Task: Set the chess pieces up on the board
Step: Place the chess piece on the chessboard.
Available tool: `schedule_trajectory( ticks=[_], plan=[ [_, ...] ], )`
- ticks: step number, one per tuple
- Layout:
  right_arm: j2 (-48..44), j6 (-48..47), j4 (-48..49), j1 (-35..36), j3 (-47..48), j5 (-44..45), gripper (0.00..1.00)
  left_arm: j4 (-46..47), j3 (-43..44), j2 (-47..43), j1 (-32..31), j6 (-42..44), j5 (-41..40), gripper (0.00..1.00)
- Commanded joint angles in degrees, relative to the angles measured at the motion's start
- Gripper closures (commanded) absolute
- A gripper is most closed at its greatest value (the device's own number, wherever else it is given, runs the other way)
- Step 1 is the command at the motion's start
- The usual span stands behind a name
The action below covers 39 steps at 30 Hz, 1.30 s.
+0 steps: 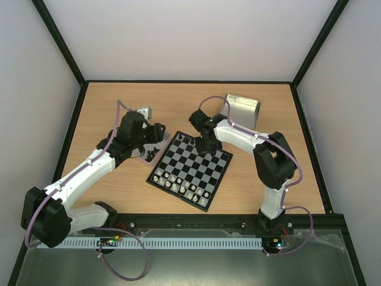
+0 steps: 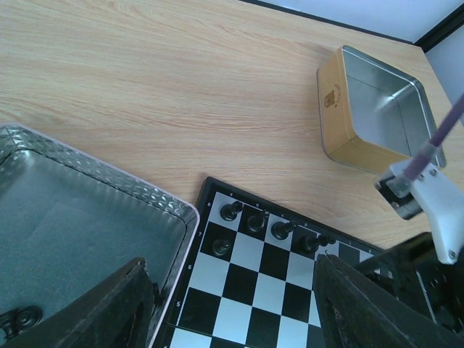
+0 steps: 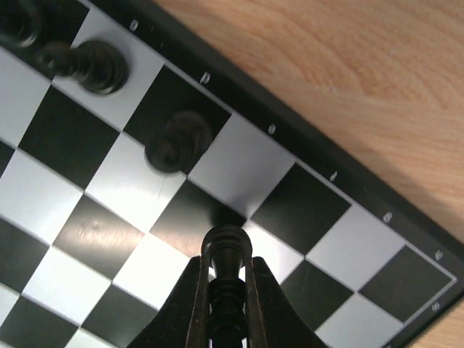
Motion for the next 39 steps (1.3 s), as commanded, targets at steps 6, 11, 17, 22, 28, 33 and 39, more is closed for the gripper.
schedule_trajectory(
  ticks=[6, 11, 17, 22, 28, 33, 39],
  plan=[
    [4.70, -1.95, 0.50, -1.35, 4.11, 3.26, 0.93, -0.79, -0.21, 0.71, 0.35, 0.08, 1.08, 0.37],
    [6.16, -2.06, 1.07, -1.45, 4.70, 3.80, 0.92, -0.96, -0.29, 0.70, 0.30, 0.11, 1.21, 0.37],
    [7.18, -2.56, 1.58, -1.46, 4.75, 3.32, 0.91, -0.95, -0.22, 0.94, 0.30, 0.09, 1.38, 0.37],
    [7.77, -3.02, 1.80, -1.54, 4.51, 3.79, 0.90, -1.23, -0.22, 1.07, 0.30, 0.14, 1.57, 0.37],
    [8.03, -3.38, 2.66, -1.54, 4.65, 4.71, 0.91, -1.32, -0.37, 1.25, 0.30, 0.09, 1.56, 0.37],
    [8.00, -3.55, 3.80, -1.54, 4.25, 5.61, 0.91, -1.41, -0.31, 1.26, 0.30, 0.12, 1.56, 0.37],
    [7.87, -3.47, 4.00, -1.54, 3.95, 5.81, 0.89, -1.59, -0.36, 1.34, 0.32, 0.01, 1.64, 0.37]
  ],
)
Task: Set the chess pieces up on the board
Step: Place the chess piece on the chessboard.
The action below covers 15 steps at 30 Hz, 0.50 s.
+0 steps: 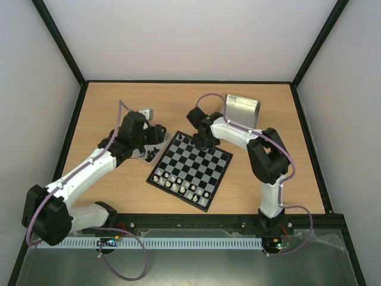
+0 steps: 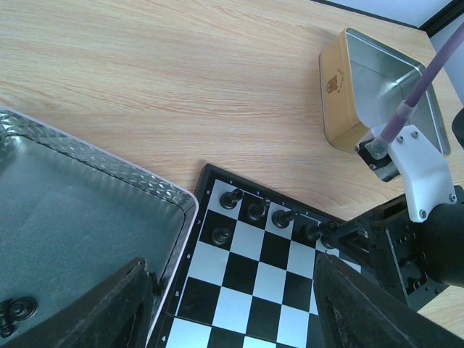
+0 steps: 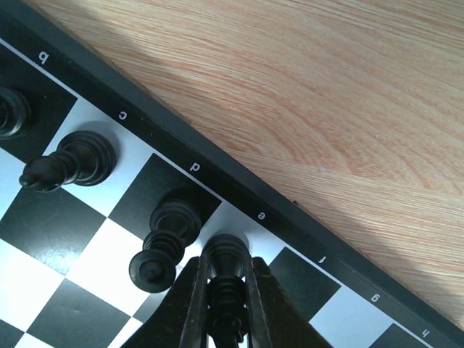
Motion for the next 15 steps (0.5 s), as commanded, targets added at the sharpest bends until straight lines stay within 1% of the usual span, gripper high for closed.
schedule_trajectory(
  ticks=[1, 6, 8, 11, 15],
  plan=[
    [1.61, -0.45, 0.83, -0.29, -0.29, 1.76, 0.87, -0.53, -0.34, 0.30, 0.26, -0.06, 0.29, 0.37],
    [-0.40, -0.21, -0.01, -0.29, 0.09, 1.30, 0.74, -0.82, -0.38, 0.35, 0.26, -0.07, 0.47, 0.37],
    [-1.76, -0.08, -0.35, -0.29, 0.11, 1.02, 0.70, -0.90, -0.25, 0.29, 0.26, -0.10, 0.47, 0.37],
    [-4.12, 0.11, -0.99, -0.29, -0.11, 0.17, 0.67, -0.91, -0.37, 0.31, 0.26, -0.40, 0.64, 0.37],
    [-6.89, 0.64, -1.72, -0.29, -1.10, 0.39, 0.67, -0.95, -0.38, 0.48, 0.26, -0.83, 0.86, 0.37]
  ],
)
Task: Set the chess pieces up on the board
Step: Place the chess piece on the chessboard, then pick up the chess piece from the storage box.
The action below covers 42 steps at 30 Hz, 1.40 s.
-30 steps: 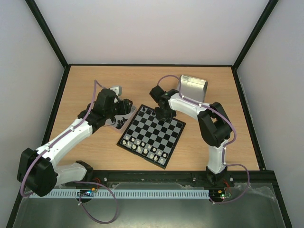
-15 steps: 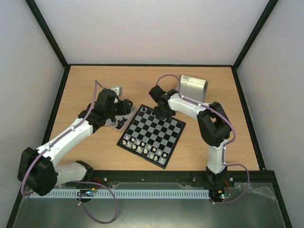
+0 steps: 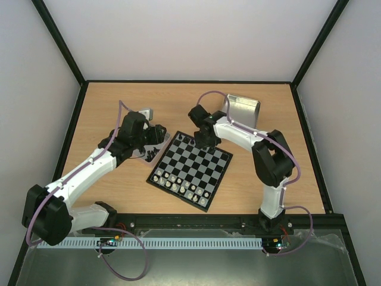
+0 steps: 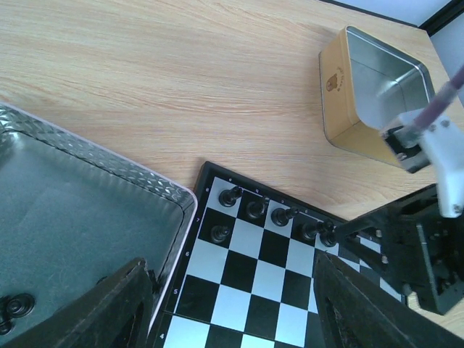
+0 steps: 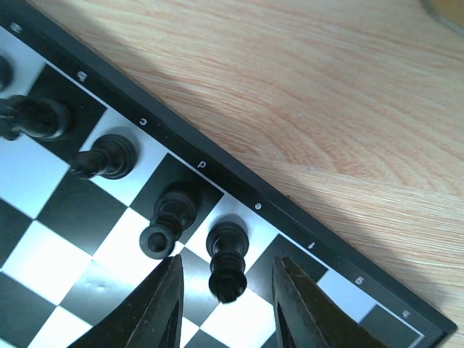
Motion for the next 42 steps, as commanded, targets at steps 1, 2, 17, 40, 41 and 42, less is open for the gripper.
schedule_trajectory(
  ticks=[1, 2, 17, 40, 41, 42],
  plan=[
    [-5.38, 0.73, -2.08, -0.25, -1.01, 0.84, 0.67, -0.79, -0.39, 0.52, 0.26, -0.71, 0.58, 0.37],
    [-6.02, 0.99, -2.16, -0.25, -1.35, 1.10, 0.67, -0.80, -0.45, 0.47, 0.26, -0.93, 0.53, 0.37],
    [-22.36, 8.84, 10.63, -0.29, -14.62, 1.37, 0.67, -8.69, -0.19, 10.24, 3.93, -6.07, -4.96, 0.53],
    [-27.25, 10.27, 18.61, -0.30, -24.16, 0.16, 0.67, -14.79, 10.17, 28.11, 4.48, -3.87, -3.46, 0.64],
    [-27.23, 10.23, 18.71, -0.27, -24.26, 0.15, 0.67, -14.85, 9.99, 28.14, 4.48, -3.88, -3.36, 0.64],
    [-27.16, 10.35, 18.81, -0.26, -24.25, 0.12, 0.68, -14.90, 9.97, 28.34, 4.48, -3.78, -3.09, 0.64]
  ],
)
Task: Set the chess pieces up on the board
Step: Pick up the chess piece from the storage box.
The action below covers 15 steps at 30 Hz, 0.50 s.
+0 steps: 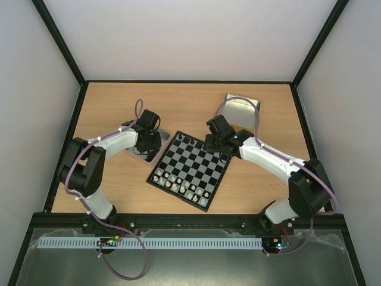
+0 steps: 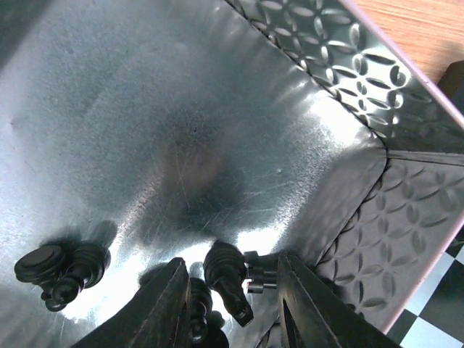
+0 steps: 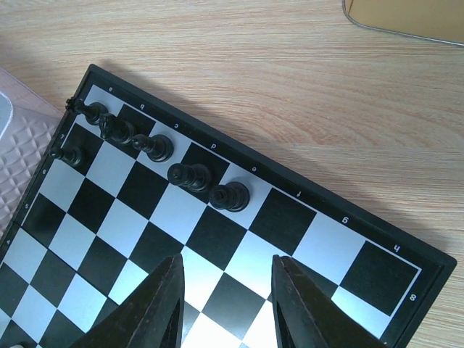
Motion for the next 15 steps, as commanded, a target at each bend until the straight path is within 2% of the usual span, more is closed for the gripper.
schedule_trajectory(
  ticks=[1, 15],
  plan=[
    [-1.37, 0.12, 1.42, -0.15, -0.88, 1.15, 0.68, -2.59, 0.50, 0.66, 0.19, -0.12, 0.40, 0.65],
    [-2.30, 0.93, 1.50, -0.14, -1.30, 1.29, 0.68, -1.43, 0.70, 3.23, 0.19, 0.90, 1.07, 0.90]
  ],
)
